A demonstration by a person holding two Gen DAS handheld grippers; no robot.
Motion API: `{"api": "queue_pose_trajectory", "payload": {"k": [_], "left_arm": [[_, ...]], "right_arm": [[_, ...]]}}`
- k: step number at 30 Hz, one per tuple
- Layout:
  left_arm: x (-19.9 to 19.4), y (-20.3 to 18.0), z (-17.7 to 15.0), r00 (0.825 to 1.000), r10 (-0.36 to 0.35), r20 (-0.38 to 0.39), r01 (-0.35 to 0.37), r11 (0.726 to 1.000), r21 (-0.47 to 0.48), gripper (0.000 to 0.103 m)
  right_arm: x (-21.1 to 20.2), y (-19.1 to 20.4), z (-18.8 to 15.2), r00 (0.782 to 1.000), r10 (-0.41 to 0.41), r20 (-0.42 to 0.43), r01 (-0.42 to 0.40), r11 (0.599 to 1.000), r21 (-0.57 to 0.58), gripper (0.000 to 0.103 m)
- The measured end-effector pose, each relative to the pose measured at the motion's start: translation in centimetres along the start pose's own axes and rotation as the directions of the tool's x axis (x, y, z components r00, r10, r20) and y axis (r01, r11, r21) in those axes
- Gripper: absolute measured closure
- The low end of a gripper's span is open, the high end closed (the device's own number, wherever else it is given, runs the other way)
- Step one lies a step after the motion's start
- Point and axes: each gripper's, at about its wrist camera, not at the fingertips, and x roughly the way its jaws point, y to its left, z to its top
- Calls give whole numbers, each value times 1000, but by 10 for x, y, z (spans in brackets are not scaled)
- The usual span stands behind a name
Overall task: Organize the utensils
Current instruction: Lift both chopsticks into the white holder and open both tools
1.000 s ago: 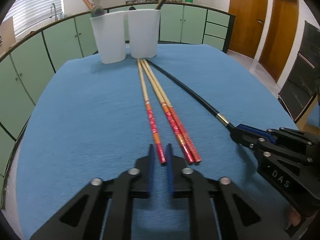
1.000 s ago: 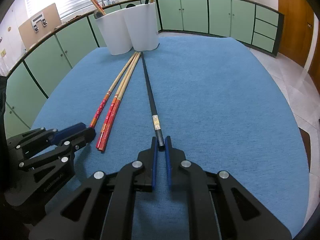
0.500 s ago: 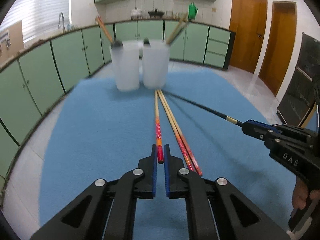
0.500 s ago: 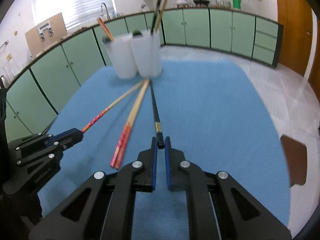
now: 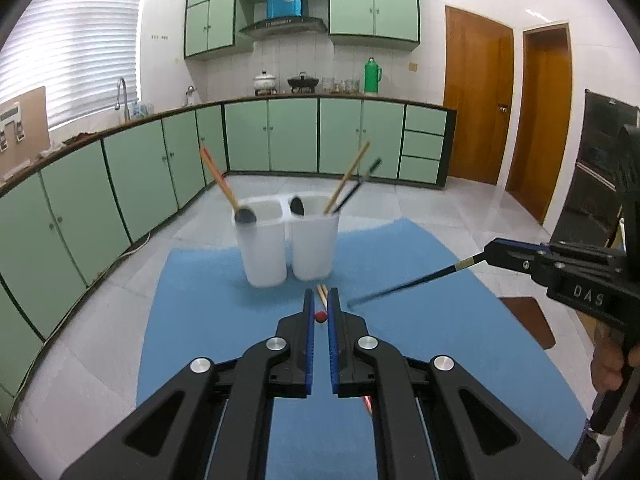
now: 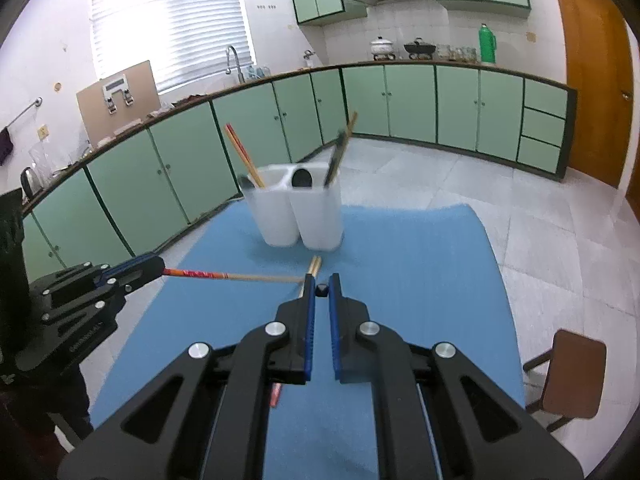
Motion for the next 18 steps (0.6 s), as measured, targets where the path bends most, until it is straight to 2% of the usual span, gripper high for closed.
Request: {"api": "queue_pose_trajectory", "payload": {"k": [10, 18], "left_arm": [[8, 5, 42, 999, -27, 28, 26, 999, 40, 97], [6, 12, 67, 997, -55, 55, 53, 998, 34, 97]], "right_arm": [[6, 12, 69, 998, 55, -8, -56, 995, -84, 97], [8, 18, 119, 996, 92, 4, -90, 987, -133, 97]]}}
